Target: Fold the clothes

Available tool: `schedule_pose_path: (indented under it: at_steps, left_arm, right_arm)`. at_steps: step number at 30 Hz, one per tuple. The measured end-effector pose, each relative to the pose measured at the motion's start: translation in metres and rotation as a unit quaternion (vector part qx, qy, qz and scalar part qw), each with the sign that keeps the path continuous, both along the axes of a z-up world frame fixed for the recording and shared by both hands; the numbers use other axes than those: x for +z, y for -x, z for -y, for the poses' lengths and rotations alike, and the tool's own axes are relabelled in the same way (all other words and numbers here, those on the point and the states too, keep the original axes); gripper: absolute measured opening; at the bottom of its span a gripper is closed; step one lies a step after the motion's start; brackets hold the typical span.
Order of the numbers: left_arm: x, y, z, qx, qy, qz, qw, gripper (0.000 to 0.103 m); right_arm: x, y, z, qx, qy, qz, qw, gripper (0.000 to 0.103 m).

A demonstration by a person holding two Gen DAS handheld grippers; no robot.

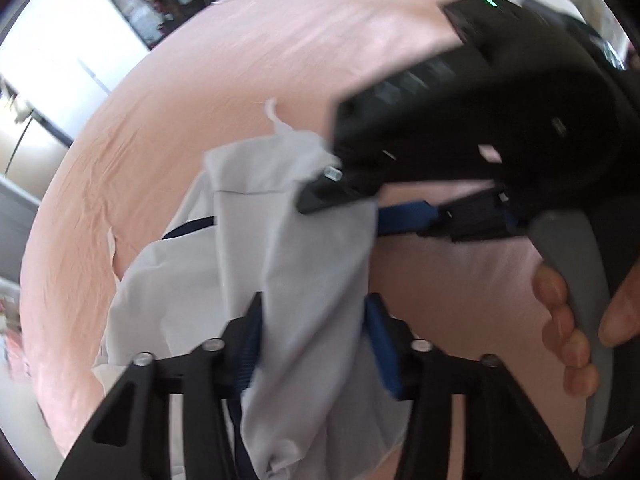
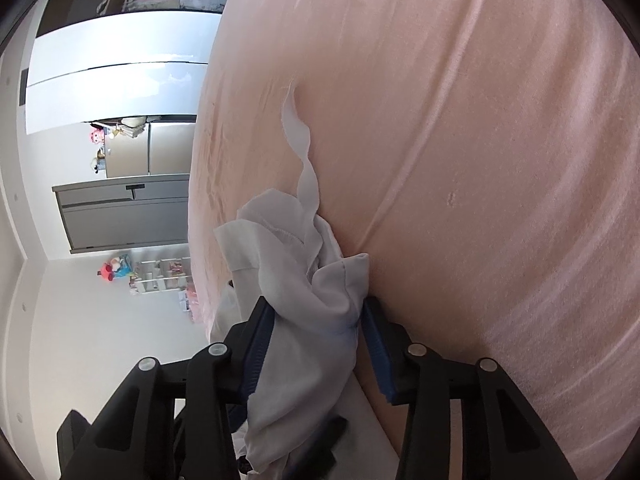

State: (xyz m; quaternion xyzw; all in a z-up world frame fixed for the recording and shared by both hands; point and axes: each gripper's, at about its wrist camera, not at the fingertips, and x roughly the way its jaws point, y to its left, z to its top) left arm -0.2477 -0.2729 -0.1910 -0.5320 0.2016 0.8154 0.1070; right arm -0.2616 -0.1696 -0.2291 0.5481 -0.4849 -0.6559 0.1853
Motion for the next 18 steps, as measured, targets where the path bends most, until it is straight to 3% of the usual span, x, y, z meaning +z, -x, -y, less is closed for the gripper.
schedule_pose_path:
  at_steps: [2,8,11,18]
  left_arm:
    - [0.0,0.001,0.004,0.012,-0.017,-0.004,0.9998,0.032]
    - [-0.001,-0.002,-0.001,0.027,-0.025,-0.017,0.9992,0.019]
    - [0.0,-0.002,-0.002,0.039,-0.044,-0.02,0.9981,0.016]
    - [0.004,-0.006,-0.007,0.055,-0.079,-0.032,0.9949,0.014]
  right_arm:
    - [-0.001,-0.001,0.0,-0.002,0.012,0.0,1.0,0.024]
    - [-0.001,-0.002,-0.001,-0.002,0.024,-0.004,1.0,0.02]
    - [0.005,-0.003,-0.002,-0.003,0.018,-0.014,1.0,0.01]
    - [0.031,0.004,0.006,0.014,0.012,-0.049,0.999,0.008]
